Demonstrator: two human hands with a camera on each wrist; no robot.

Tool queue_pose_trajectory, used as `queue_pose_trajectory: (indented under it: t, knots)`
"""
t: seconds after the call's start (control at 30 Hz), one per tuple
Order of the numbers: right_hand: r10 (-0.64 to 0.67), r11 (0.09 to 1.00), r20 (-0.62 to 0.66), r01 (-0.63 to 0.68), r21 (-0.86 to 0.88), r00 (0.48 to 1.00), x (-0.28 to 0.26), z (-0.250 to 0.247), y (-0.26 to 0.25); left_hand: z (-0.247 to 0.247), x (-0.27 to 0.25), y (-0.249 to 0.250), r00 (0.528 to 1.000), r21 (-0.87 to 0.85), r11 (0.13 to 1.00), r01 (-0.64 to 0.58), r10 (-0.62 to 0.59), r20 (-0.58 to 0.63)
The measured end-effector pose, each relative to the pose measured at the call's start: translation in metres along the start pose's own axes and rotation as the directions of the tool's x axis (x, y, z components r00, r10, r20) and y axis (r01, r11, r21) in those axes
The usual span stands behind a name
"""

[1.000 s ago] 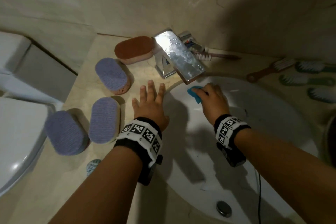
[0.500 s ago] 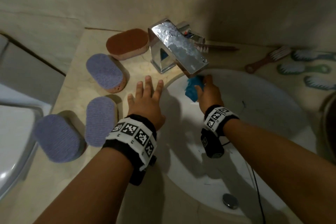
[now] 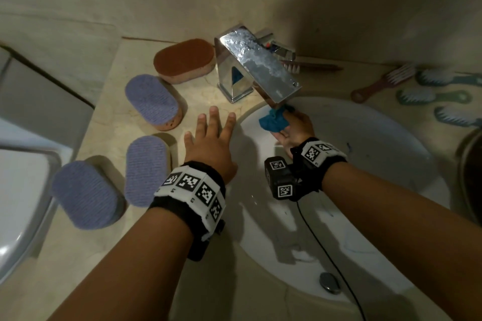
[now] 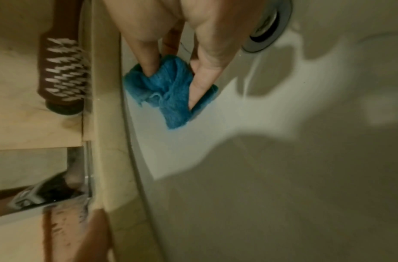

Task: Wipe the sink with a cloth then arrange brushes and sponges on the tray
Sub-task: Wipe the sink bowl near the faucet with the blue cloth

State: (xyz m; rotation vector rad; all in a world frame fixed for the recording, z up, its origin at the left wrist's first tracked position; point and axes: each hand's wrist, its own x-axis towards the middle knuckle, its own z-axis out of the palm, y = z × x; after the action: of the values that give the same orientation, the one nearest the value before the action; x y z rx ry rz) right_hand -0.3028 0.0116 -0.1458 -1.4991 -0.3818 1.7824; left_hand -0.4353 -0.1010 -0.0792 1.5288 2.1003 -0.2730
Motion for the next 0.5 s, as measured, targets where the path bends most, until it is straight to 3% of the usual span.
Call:
queue_pose_trajectory:
  t: [0.2, 0.4, 0.5]
  knots:
    - [-0.076, 0.996, -0.012, 0.076, 0.043, 0.997, -0.006, -0.002, 0.001, -0.001, 0.0, 0.0, 1.0, 0.002, 1.0, -0.003, 0.003, 0.005]
    - [-0.102, 0.994, -0.209, 0.095, -0.044, 0.973, 0.003, 0.007, 0.003, -0.001, 0.001, 0.0, 1.0, 0.008, 1.0, -0.001, 0.001, 0.003]
    - [-0.077, 0.997, -0.153, 0.078, -0.002, 0.985, 0.0, 0.005, 0.002, -0.002, 0.0, 0.0, 1.0, 0.008, 1.0, -0.001, 0.001, 0.011]
